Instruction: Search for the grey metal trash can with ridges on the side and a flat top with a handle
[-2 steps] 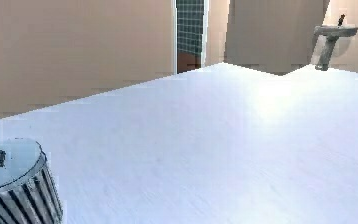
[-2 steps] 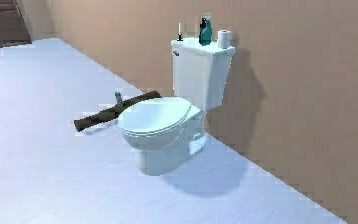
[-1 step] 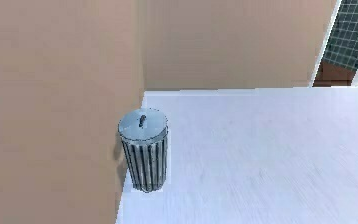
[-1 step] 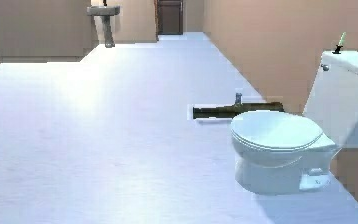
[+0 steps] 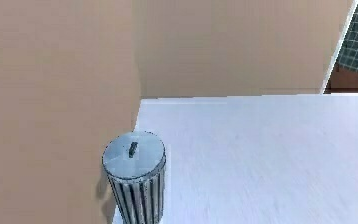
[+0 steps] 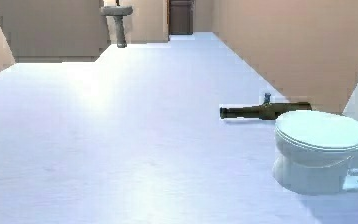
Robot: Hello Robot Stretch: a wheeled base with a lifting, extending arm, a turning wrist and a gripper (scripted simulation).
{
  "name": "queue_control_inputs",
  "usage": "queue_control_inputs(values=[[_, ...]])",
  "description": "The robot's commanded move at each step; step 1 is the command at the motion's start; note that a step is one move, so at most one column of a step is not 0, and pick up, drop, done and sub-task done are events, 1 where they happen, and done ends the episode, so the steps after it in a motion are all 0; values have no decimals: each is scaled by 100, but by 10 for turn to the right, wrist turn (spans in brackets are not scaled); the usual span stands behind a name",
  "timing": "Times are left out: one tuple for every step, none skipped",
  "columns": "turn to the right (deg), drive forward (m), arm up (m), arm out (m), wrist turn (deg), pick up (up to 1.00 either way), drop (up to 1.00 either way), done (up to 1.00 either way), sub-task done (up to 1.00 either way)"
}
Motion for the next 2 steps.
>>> queue_control_inputs(values=[[-150,0,0,0,0,0,0,0,0],[0,0,0,0,0,0,0,100,0]])
